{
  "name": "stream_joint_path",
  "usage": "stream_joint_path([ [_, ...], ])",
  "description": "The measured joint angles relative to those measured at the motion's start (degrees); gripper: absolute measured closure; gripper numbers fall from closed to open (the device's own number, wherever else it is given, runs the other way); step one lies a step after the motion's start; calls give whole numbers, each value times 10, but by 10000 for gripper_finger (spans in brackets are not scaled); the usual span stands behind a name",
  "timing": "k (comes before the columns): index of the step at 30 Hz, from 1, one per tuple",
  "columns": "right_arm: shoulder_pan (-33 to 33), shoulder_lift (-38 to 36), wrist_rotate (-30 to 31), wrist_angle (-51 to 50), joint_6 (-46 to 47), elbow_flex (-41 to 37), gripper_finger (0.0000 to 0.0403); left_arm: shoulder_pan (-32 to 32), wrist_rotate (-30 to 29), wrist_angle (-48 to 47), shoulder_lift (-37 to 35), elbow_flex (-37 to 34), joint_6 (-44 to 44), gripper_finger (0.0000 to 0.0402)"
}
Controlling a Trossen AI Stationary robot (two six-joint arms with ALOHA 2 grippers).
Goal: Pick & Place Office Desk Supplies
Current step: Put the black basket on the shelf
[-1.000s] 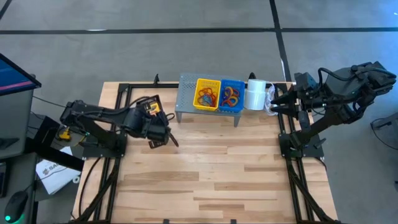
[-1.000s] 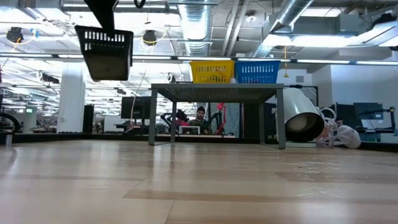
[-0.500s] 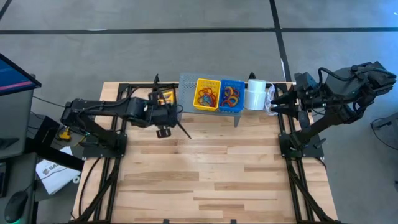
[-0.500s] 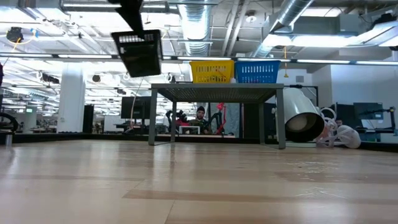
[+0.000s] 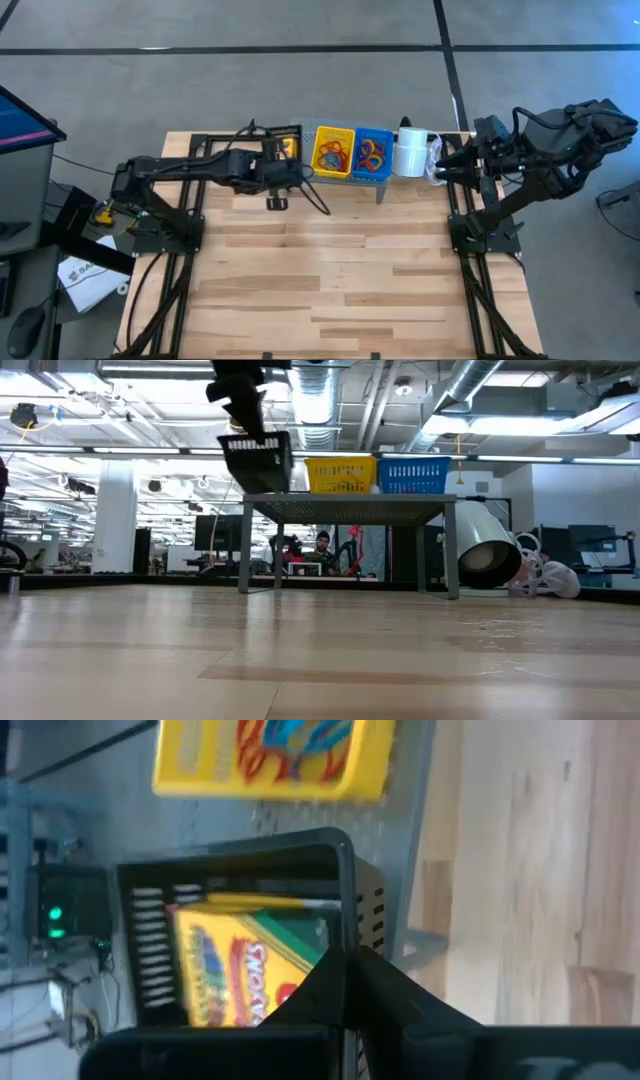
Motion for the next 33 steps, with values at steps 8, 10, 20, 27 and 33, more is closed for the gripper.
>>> stream_joint_path([
  [8,0,0,0,0,15,0,282,17,23,41,18,0,36,399],
  [10,0,0,0,0,15,0,282,22,27,45,19,0,38,399],
  [20,0,0,0,0,15,0,282,23,39,63,18,0,43,399],
  [27,0,0,0,0,15,0,282,30,49,67,21,0,43,399],
  [33,0,0,0,0,18,0,282,30,50,67,46,0,43,399],
])
